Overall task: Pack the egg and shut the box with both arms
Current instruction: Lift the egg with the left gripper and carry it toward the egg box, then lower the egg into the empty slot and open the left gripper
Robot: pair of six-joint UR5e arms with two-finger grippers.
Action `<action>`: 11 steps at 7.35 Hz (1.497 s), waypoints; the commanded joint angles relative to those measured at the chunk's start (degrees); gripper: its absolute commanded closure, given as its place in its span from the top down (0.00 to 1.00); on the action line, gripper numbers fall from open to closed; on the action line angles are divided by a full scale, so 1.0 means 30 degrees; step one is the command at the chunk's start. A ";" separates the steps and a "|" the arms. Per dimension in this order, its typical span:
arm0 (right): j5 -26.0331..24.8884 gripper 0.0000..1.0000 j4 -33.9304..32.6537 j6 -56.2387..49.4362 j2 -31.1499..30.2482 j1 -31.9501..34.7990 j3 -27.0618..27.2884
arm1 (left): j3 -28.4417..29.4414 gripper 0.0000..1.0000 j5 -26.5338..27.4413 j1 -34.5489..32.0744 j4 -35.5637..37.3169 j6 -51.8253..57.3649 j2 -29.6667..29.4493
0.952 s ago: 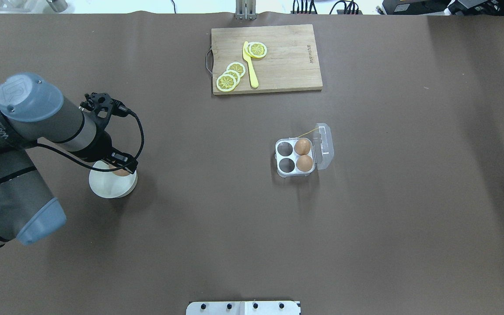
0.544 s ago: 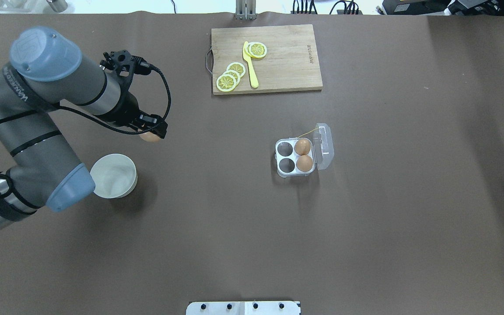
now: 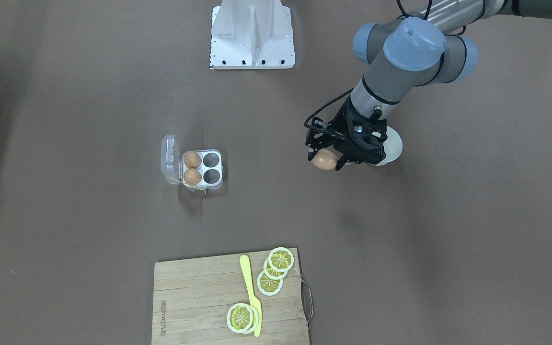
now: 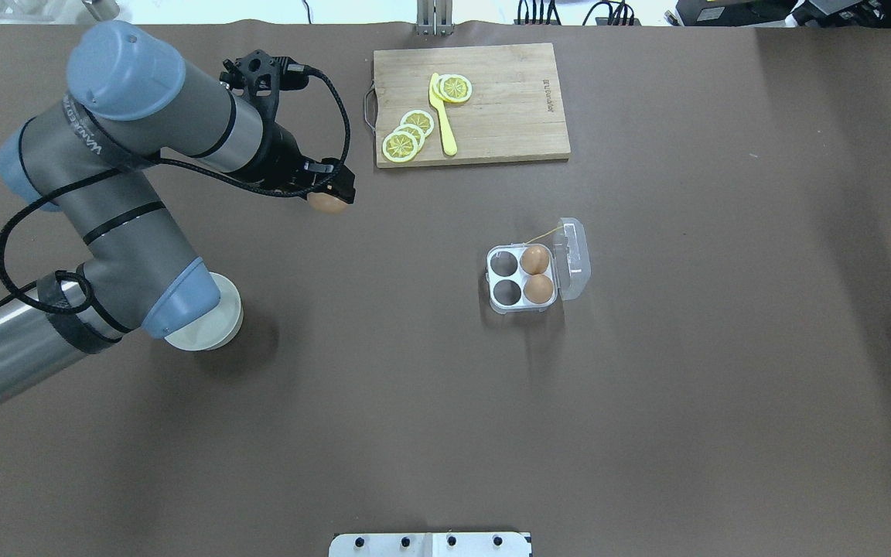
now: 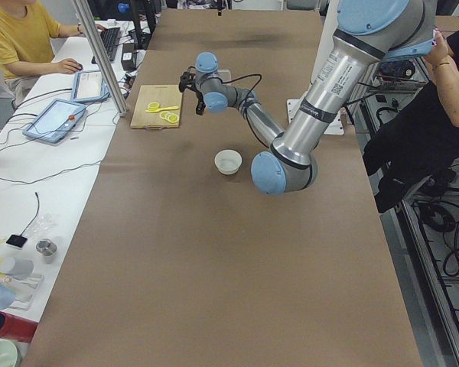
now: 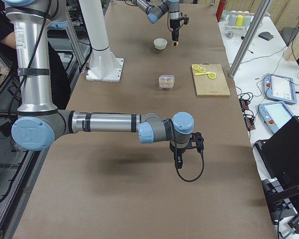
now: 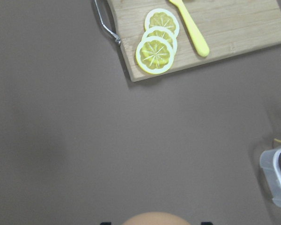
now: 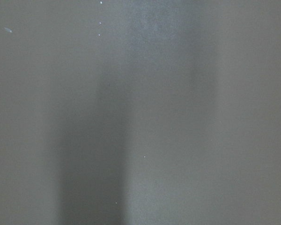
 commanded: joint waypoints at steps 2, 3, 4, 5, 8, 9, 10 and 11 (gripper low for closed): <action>0.0064 1.00 -0.0029 0.0005 0.0001 0.0000 0.0000 | 0.2390 0.59 0.0165 0.0379 -0.2943 -0.2686 -0.2139; 0.0064 1.00 -0.0029 -0.0024 0.0030 0.0000 0.0000 | 0.2803 0.59 0.1180 0.1020 -0.3704 -0.2954 -0.2376; 0.0064 1.00 -0.0029 -0.0054 0.0001 0.0000 -0.0029 | 0.2923 0.59 0.3076 0.1984 -0.4175 -0.3159 -0.2466; 0.0035 1.00 -0.0029 -0.0054 0.0030 0.0000 -0.0030 | 0.3446 0.59 0.3733 0.2400 -0.4209 -0.3306 -0.3076; 0.0064 1.00 0.0000 -0.0054 -0.0028 0.0000 0.0000 | 0.4184 0.59 0.5028 0.3223 -0.4883 -0.3864 -0.3668; 0.0064 1.00 0.0000 -0.0054 -0.0028 0.0000 0.0000 | 0.4184 0.59 0.5348 0.3253 -0.4912 -0.3981 -0.3784; 0.0064 1.00 0.0000 -0.0054 -0.0028 0.0029 0.0000 | 0.4184 0.59 0.6801 0.3949 -0.5377 -0.4359 -0.3785; 0.0064 1.00 0.0000 -0.0054 -0.0028 0.0029 0.0000 | 0.4445 0.59 0.7686 0.4420 -0.5758 -0.4363 -0.3901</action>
